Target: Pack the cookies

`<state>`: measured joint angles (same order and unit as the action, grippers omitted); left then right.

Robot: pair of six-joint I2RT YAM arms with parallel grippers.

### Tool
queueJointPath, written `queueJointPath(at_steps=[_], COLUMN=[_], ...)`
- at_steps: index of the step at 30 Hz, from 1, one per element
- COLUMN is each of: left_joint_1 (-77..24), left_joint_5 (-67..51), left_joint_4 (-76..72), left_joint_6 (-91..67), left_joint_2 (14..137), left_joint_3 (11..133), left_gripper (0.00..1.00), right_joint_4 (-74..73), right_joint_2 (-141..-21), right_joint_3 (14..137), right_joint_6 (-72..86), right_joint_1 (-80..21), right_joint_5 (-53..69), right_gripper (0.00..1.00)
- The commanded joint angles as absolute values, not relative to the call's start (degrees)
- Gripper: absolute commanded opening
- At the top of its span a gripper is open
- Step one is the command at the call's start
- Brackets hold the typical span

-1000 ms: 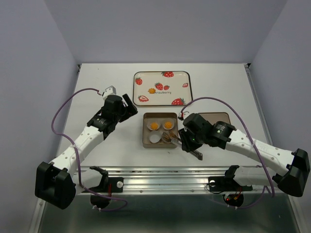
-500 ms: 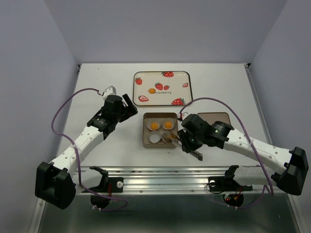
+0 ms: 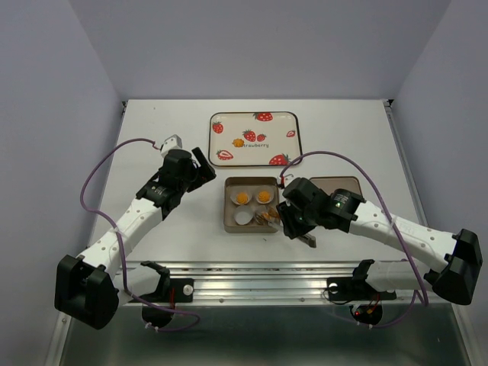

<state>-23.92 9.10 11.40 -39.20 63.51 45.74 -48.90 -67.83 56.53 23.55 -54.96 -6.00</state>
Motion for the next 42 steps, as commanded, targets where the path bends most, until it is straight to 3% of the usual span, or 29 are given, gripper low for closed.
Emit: queueJointPath(at_steps=[1,22,42], left_joint_1=[-24.17,-24.08,-24.17], left_joint_5=[10.02,9.93,10.90], left_joint_4=[10.55,10.55,10.98], left_joint_6=[-38.06,-37.97,-38.06], left_joint_2=[61.70,60.64,60.12], left_joint_3=[46.05,45.62,46.14], left_gripper=[0.99,0.99,0.99], right_joint_4=[-48.43,-47.20,-44.13], right_joint_2=[-67.24,-66.53,-64.34], right_joint_3=[59.50,61.17,66.09], right_joint_6=[23.03,23.03,20.31], right_joint_1=[-55.55,-55.55,-55.55], right_joint_5=[-7.65,-9.49,-9.41], right_gripper=[0.47,0.51,0.46])
